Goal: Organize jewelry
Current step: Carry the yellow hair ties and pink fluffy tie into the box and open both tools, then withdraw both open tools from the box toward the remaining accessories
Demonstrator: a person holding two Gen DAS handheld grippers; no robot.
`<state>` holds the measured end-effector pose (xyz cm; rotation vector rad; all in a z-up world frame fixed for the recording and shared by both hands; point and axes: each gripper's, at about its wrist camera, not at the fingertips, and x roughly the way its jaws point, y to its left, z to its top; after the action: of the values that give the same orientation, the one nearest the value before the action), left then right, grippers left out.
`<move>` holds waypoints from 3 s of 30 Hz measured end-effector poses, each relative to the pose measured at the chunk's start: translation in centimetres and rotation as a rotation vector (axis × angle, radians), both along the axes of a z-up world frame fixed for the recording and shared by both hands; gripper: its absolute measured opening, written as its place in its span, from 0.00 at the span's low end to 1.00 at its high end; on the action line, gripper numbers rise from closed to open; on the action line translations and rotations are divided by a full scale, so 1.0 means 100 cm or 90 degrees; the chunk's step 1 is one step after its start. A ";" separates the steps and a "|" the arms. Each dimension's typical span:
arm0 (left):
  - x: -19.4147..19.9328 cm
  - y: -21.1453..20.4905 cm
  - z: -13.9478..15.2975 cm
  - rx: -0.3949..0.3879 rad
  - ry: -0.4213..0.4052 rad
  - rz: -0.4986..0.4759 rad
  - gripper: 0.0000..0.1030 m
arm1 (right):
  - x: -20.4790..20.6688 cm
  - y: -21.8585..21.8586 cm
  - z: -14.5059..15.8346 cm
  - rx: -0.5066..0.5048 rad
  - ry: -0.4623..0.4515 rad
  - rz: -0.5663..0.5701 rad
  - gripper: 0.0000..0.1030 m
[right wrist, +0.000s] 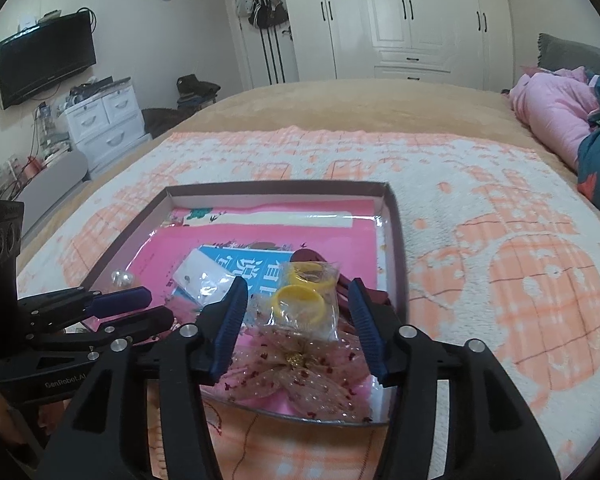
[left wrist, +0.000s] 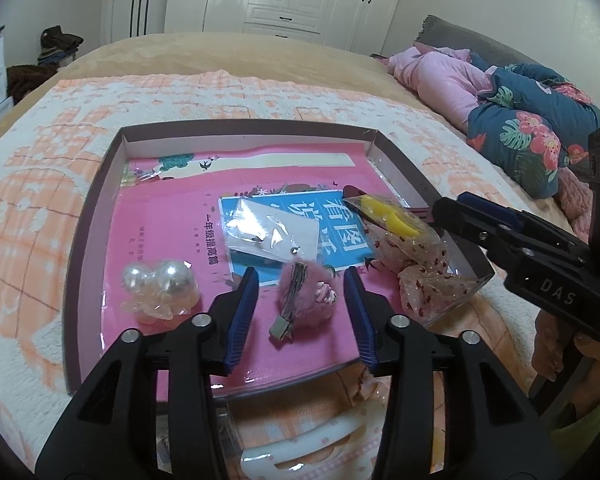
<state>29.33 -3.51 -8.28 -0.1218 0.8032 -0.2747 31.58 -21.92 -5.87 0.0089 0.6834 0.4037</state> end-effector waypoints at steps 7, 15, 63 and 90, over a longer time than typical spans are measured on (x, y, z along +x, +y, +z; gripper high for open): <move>-0.012 0.002 0.011 0.013 -0.026 0.014 0.53 | -0.013 -0.012 0.011 0.016 -0.021 -0.019 0.62; -0.023 0.005 0.020 0.007 -0.044 0.024 0.75 | -0.026 -0.023 0.017 0.030 -0.024 -0.034 0.62; -0.102 0.051 0.049 -0.021 -0.124 0.078 0.89 | -0.140 0.005 0.022 -0.024 -0.098 0.053 0.87; -0.123 0.043 0.020 0.009 -0.061 0.049 0.89 | -0.156 0.007 -0.006 -0.062 -0.030 0.057 0.87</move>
<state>17.07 0.75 -6.33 -0.1253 0.7032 -0.2011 15.95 -21.19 -6.49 -0.1237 0.6577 0.4548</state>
